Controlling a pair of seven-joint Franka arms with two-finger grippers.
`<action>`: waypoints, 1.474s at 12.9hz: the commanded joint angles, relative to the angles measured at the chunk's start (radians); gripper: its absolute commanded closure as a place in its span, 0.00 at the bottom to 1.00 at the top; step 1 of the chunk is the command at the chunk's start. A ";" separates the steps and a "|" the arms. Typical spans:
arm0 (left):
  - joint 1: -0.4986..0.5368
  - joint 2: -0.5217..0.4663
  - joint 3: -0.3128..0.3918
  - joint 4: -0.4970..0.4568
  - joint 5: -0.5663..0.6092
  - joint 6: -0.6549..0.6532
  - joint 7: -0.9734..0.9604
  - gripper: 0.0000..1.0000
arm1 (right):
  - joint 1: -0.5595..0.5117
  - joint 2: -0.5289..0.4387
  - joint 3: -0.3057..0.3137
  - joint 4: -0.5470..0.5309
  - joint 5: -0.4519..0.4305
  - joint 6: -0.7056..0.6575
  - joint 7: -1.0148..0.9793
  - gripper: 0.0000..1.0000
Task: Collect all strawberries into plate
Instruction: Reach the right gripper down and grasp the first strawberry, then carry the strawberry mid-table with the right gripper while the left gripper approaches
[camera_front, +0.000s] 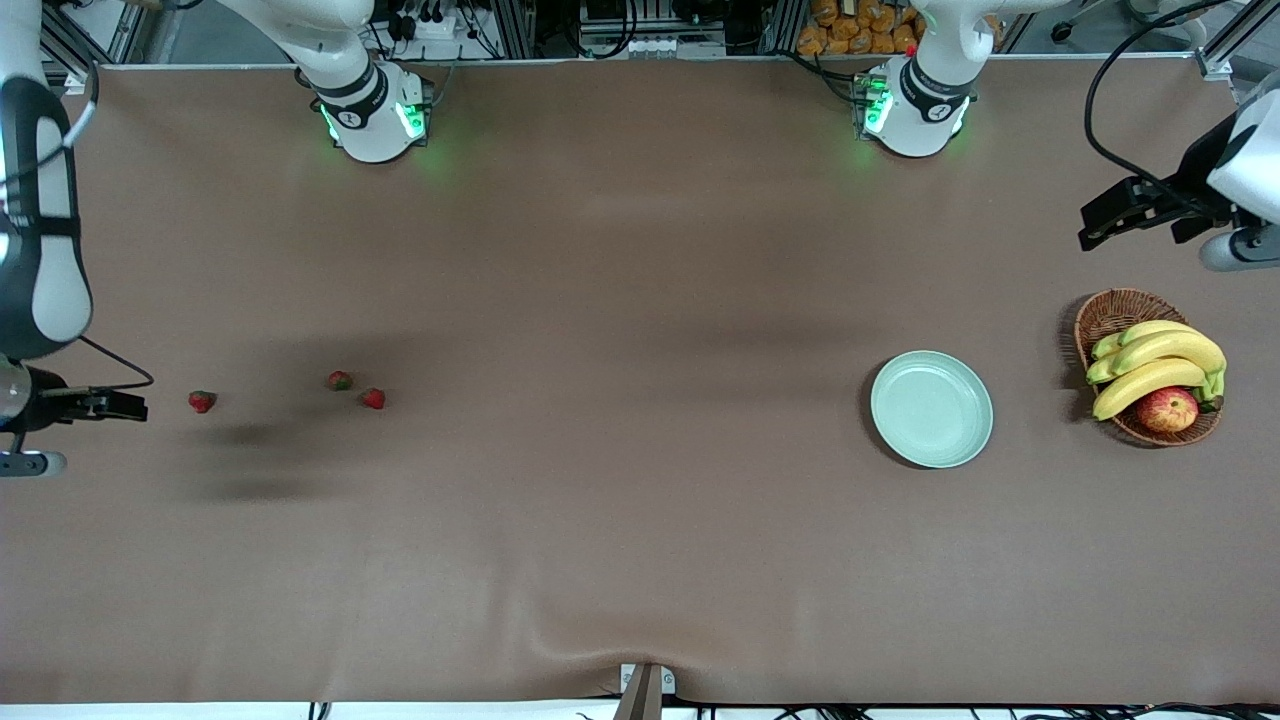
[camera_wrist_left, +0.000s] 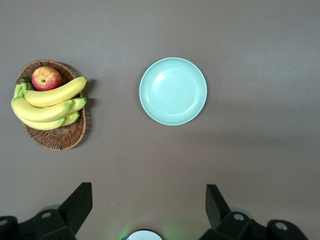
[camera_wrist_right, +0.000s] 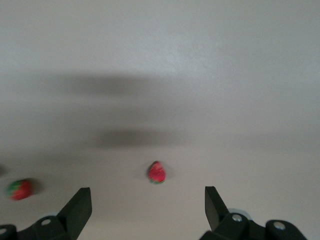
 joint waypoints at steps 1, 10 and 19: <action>0.002 0.008 -0.015 -0.005 0.005 0.020 -0.004 0.00 | -0.039 0.078 0.016 -0.026 -0.009 0.037 -0.059 0.00; 0.005 -0.006 -0.049 -0.013 0.005 0.017 -0.004 0.00 | -0.078 0.182 0.016 -0.077 -0.006 0.031 -0.052 0.07; 0.005 -0.001 -0.103 -0.030 0.005 0.026 -0.005 0.00 | -0.078 0.203 0.016 -0.093 -0.007 0.049 -0.056 0.73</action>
